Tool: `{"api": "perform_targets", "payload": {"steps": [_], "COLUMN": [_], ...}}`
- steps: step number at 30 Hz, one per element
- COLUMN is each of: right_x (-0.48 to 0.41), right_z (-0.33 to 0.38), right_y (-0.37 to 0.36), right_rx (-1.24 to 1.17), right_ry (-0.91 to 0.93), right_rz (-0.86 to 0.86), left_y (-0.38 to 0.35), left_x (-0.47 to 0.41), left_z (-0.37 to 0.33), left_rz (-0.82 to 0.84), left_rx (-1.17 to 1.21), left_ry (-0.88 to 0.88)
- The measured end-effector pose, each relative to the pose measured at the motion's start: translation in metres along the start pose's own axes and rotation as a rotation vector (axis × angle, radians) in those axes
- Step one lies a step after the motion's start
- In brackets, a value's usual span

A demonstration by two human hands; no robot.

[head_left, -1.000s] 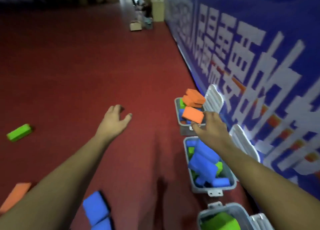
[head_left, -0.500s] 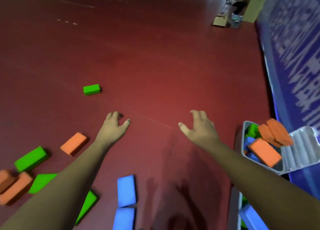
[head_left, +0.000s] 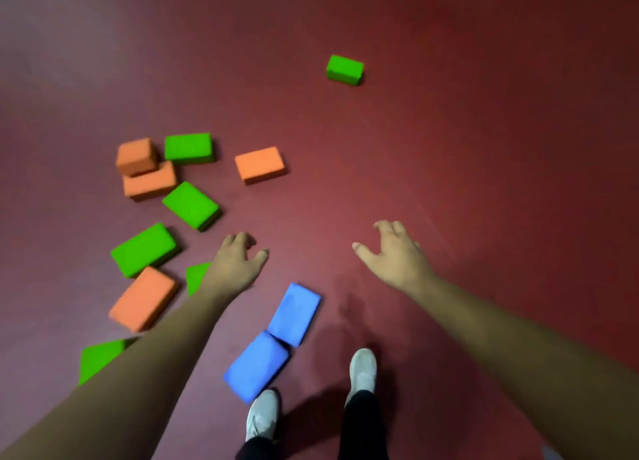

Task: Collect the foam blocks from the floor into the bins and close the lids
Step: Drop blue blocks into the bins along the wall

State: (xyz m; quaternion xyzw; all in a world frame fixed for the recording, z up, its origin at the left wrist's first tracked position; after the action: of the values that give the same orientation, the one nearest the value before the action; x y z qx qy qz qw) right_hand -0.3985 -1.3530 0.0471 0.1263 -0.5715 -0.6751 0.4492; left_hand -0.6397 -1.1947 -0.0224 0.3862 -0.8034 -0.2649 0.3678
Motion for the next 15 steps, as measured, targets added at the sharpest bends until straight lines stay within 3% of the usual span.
{"api": "perform_targets", "payload": {"steps": [7, 15], "right_x": [-0.121, -0.188], "right_z": [-0.041, -0.152], "right_y": [-0.188, -0.429], "right_rx": [0.025, -0.051], "right_ry": [0.103, -0.034], "right_rz": [0.318, 0.524], "left_y": [-0.137, -0.342], "left_x": [-0.063, -0.147], "left_z": [0.1, 0.217], "left_rz": [-0.027, 0.149], "left_rx": [0.067, 0.009], "left_ry": [0.344, 0.464]}}
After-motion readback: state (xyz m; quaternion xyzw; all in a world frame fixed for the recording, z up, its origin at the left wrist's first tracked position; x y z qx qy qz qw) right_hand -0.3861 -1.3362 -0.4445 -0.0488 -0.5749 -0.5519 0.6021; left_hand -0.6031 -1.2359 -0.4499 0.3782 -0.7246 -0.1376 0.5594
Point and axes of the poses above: each hand's wrist, its own x-axis away from the middle knuckle, its own y-axis out of the back of the hand, z = x × y, the point moved 4 cm from there along -x, towards the middle knuckle, and after that the axes turned 2 degrees about y, right-handed, at the moved point
